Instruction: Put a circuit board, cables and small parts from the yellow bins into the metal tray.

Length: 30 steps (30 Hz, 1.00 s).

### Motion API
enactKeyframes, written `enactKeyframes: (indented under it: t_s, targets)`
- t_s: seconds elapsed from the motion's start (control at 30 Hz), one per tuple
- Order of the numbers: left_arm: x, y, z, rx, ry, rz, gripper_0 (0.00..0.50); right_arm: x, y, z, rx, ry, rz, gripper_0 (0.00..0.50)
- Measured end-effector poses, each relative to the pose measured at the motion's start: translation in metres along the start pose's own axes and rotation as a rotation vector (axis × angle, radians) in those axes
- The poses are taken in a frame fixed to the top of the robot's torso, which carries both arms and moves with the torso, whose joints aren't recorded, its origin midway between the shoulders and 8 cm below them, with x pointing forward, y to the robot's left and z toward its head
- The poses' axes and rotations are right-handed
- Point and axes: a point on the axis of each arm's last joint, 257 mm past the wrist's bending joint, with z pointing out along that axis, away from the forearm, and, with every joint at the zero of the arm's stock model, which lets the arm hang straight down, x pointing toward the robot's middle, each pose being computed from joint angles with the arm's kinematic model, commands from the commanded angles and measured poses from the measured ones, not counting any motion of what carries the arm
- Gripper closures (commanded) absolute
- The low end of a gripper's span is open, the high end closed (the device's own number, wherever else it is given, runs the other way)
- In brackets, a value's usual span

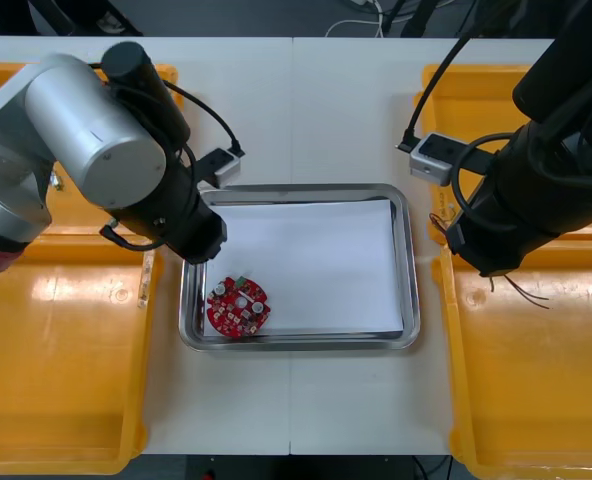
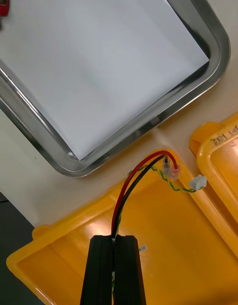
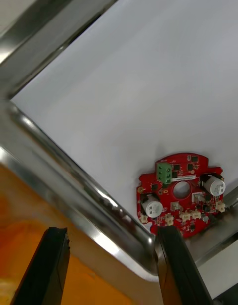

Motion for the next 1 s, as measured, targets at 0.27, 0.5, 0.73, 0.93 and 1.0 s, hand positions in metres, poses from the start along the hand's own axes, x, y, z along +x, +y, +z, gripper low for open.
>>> enactKeyframes:
  t_s: [0.27,0.5,0.73,0.93,1.0]
  targets:
    - [0.002,0.030,-0.041,-0.013,0.017,-0.103,0.000,-0.021,0.016,0.012,0.021,-0.004,-0.093,0.500]
    - [-0.009,0.060,-0.066,-0.059,-0.041,-0.177,0.000,-0.039,0.040,0.027,0.031,-0.002,-0.173,0.500]
    - [-0.010,0.080,-0.077,-0.068,-0.067,-0.238,0.000,-0.044,0.059,0.045,0.049,0.025,-0.241,0.500]
    - [-0.006,0.111,-0.085,-0.063,-0.087,-0.357,0.000,-0.033,0.065,0.063,0.077,0.079,-0.323,0.500]
    - [-0.004,0.122,-0.086,-0.081,-0.088,-0.385,0.000,-0.032,0.067,0.068,0.088,0.090,-0.361,0.500]
